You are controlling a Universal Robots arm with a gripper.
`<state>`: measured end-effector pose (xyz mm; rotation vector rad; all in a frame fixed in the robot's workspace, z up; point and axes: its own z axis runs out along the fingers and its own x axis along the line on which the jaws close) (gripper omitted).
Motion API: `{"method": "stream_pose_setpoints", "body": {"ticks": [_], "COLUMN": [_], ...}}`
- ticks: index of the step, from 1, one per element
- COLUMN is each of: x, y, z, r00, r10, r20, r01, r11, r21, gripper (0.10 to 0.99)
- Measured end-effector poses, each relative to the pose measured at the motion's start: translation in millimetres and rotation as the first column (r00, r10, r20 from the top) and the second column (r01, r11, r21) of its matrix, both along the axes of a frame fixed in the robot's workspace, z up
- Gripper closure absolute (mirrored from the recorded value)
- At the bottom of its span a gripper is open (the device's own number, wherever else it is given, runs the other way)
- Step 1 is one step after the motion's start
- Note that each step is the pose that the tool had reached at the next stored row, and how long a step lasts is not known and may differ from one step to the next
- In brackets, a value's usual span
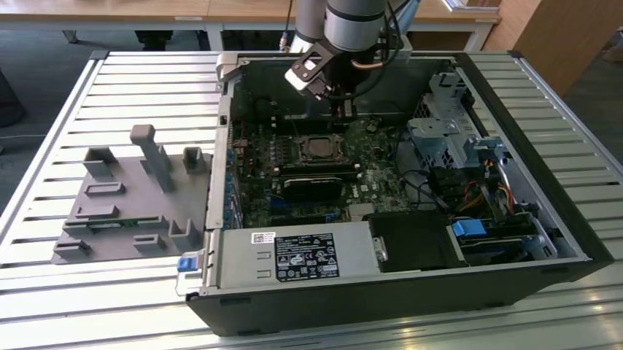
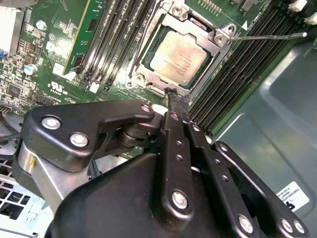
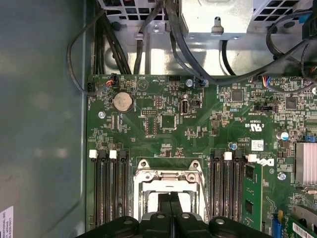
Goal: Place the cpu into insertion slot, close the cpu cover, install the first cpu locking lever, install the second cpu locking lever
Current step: 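Close the cpu cover, then install the first cpu locking lever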
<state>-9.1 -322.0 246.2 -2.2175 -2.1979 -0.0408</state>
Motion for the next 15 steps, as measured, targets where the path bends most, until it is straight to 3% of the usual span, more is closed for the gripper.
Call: {"method": "stream_pose_setpoints", "body": {"ticks": [11,15], "x": [-1.3,-1.3], "y": [0.0,0.0], "z": [0.3,4.9], "r00": [1.0000,1.0000], "r10": [0.000,0.000], "r20": [-0.0001,0.0000], "r01": [0.000,0.000], "r11": [1.0000,1.0000], "r21": [0.000,0.000], "gripper": [0.980,0.980]}}
